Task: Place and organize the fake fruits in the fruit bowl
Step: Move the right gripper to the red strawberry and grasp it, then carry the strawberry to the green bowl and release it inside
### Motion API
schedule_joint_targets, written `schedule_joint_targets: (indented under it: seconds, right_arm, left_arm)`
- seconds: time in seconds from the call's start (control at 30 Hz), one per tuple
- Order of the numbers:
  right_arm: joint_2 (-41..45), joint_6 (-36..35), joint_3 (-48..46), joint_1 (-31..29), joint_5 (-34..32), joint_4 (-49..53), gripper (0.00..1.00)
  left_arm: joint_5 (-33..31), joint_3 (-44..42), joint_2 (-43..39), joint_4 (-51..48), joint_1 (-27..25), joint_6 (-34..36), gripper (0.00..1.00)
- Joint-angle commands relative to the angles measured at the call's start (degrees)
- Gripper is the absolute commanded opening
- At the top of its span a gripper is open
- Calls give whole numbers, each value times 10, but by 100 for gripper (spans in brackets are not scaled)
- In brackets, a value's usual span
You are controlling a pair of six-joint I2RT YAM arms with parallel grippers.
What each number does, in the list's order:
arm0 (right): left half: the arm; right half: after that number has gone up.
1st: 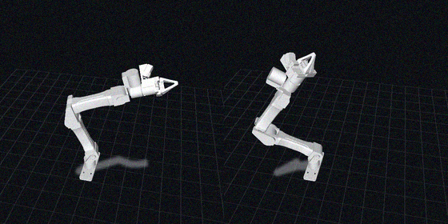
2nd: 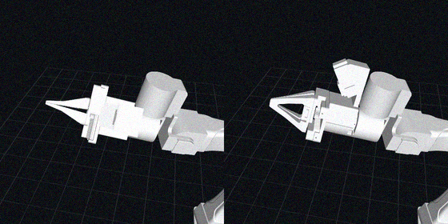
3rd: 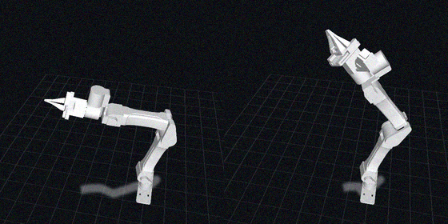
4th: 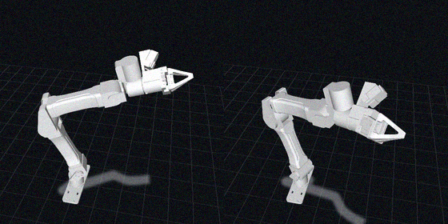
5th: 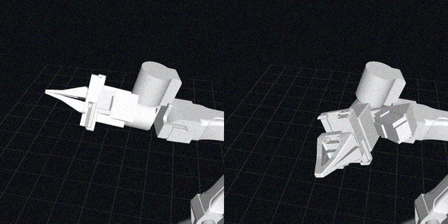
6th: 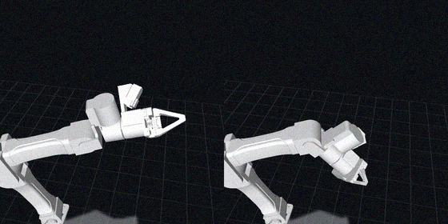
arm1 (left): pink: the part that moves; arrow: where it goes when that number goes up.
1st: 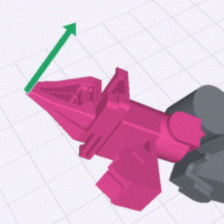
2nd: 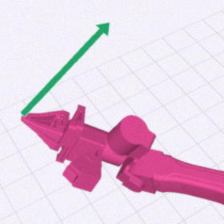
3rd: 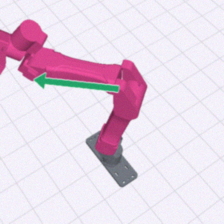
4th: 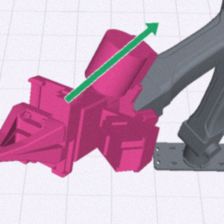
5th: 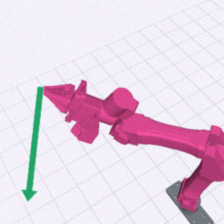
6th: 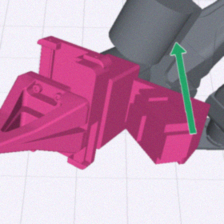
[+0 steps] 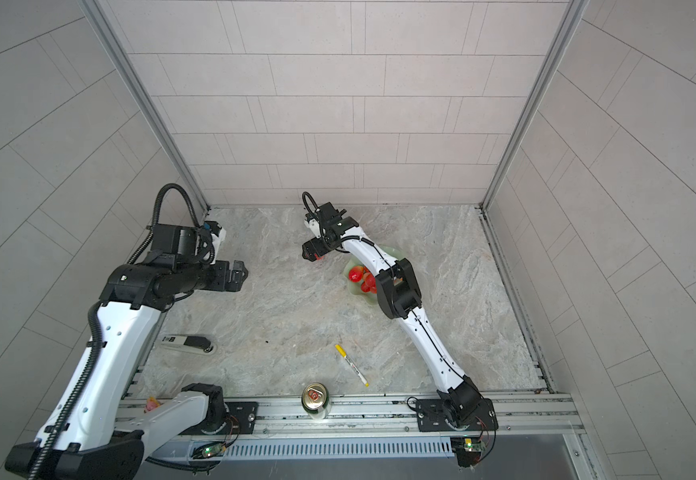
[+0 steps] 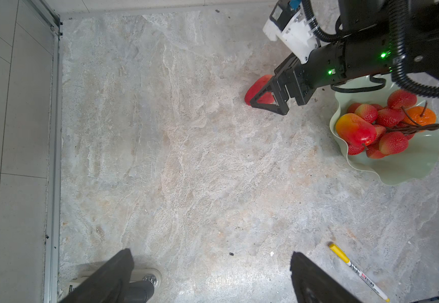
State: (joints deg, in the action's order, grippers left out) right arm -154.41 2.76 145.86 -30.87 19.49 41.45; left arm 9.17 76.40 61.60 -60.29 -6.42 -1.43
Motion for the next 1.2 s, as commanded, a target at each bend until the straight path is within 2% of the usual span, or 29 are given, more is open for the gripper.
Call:
schedule_joint_targets:
  seconds: [0.0,0.2,0.3,0.43,0.6,0.7,0.93,1.03,1.17]
  right_arm:
    - [-17,4,18,-1,17,6,90]
    - [-19,14,17,1,19,13,62]
    - [-15,22,17,1,29,8,44]
    - [0,25,17,0,22,31,31]
    - [62,0,-1,1,13,90,20]
    - [153,-11,-96,-2,-3,79,18]
    - [455,-31,-442,-3,-53,7,17]
    - [566,-35,-564,10,-61,9,17]
    - [710,-12,-689,22,-116,28,17]
  left_arm:
    - [-4,3,-3,-6,-3,9,100]
    - [-10,6,-4,-7,-2,10,100]
    - [-11,23,3,-20,-3,12,100]
    - [-16,2,-21,-11,-2,9,100]
    - [-21,-4,-39,-11,-3,9,100]
    - [-13,1,-34,-11,-3,8,100]
    - [7,4,-18,3,-3,8,100]
    - [12,4,-17,7,-2,8,100]
    - [21,4,-14,11,-3,8,100]
